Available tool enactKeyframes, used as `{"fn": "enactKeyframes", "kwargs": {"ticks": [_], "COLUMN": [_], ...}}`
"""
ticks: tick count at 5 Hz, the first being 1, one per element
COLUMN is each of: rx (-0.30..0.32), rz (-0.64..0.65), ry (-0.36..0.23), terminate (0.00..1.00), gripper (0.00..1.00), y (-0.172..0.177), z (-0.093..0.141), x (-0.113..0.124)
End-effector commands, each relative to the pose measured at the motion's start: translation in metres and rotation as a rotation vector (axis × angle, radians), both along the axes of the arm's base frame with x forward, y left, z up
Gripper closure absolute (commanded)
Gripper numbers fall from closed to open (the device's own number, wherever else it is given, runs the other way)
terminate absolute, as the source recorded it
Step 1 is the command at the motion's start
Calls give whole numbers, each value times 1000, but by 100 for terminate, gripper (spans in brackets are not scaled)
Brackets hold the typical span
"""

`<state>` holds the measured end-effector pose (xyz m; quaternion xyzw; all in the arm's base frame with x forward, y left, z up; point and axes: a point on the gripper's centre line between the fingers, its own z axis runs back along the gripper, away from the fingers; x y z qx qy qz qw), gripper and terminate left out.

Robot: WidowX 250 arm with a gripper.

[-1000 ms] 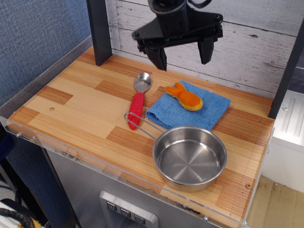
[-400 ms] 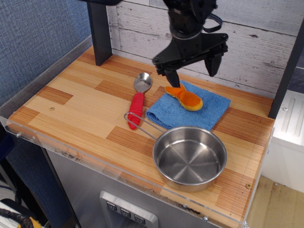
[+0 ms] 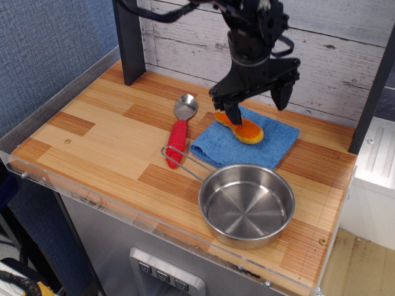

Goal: Move the orange object away from blue cloth.

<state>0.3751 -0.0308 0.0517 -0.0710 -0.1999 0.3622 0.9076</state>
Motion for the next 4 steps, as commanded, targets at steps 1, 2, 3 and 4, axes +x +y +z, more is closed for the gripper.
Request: {"fn": "enactKeyframes", "kwargs": {"ticks": [1, 2, 3, 4], "rx": [-6, -13, -4, 7], "rz": [-27, -31, -44, -54], "ry": [3, 26, 29, 28], "terminate": [0, 0, 0, 0], "gripper": [0, 0, 0, 0], "y": [-1, -3, -2, -1], "z": [-2, -11, -12, -12], "x": [-5, -10, -8, -8]}}
